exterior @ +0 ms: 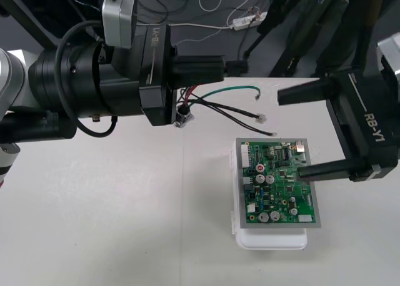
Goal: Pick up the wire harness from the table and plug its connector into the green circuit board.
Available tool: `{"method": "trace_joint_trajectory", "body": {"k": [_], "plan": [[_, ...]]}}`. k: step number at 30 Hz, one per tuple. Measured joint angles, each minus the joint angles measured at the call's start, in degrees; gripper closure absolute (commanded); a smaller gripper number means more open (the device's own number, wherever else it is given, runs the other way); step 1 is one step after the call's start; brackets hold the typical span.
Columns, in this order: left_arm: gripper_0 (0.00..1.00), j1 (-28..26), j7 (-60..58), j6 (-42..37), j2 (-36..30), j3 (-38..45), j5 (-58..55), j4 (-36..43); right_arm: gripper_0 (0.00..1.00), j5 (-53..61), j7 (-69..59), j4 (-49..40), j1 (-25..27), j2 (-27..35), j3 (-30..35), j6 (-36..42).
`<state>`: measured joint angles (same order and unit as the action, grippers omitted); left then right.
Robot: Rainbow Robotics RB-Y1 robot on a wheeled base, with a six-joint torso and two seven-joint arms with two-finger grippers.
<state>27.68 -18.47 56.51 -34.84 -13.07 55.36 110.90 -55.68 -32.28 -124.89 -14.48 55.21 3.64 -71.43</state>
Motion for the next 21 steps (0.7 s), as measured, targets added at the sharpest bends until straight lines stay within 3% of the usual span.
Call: {"method": "trace_joint_trajectory", "body": {"k": [12,21], "plan": [[1.00,-5.1,5.3,11.9,0.0,3.8,-4.4,-11.3,0.00,-12.0,0.0,2.7,0.0,3.0,4.5,-17.8],[1.00,-7.1,24.4,19.0,0.1,3.9,-6.0,-20.5,0.00,-22.8,0.0,2.2,0.0,3.0,7.1,-18.2]]}}
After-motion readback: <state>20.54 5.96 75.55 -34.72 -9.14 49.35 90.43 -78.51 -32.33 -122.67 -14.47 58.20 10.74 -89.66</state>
